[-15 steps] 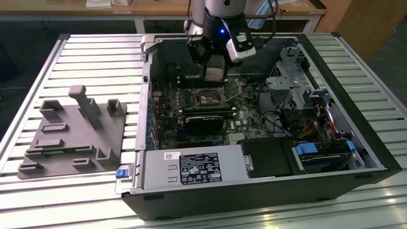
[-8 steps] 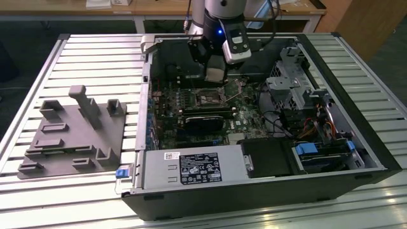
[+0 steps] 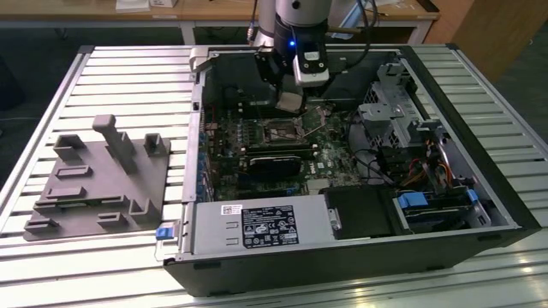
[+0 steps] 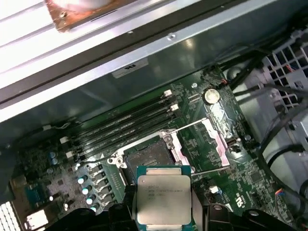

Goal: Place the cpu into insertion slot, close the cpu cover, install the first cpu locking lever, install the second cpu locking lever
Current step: 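Place the cpu into insertion slot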

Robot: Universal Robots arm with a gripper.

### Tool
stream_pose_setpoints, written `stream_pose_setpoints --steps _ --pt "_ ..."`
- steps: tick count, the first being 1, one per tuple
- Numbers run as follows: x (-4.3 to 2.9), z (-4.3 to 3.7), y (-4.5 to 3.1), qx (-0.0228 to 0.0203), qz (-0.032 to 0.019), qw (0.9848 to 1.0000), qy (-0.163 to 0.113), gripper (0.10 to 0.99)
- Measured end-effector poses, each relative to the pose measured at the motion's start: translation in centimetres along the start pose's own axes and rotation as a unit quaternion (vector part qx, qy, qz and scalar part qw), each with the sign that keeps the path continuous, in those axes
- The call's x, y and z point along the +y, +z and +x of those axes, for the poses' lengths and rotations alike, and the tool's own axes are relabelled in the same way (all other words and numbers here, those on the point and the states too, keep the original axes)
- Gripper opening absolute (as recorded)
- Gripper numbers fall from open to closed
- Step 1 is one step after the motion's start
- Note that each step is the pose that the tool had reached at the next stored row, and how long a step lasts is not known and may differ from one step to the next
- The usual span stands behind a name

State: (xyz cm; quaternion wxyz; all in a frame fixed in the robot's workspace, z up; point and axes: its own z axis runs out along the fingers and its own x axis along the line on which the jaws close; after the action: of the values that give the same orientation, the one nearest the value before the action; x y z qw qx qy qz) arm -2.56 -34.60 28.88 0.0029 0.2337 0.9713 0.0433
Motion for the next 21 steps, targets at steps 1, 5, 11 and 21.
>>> stream_pose_setpoints --steps 1,5,11,21 --pt "0.00 0.00 0.02 -0.0008 0.0000 1.0000 0.009 0.541" --pt "-0.01 0.00 0.12 -0.0040 -0.0002 0.9990 0.044 0.541" --pt "-0.02 -0.01 0.27 -0.0088 -0.0006 0.9952 0.097 0.541" --pt "-0.04 -0.01 0.52 -0.0174 -0.0013 0.9811 0.193 0.541"
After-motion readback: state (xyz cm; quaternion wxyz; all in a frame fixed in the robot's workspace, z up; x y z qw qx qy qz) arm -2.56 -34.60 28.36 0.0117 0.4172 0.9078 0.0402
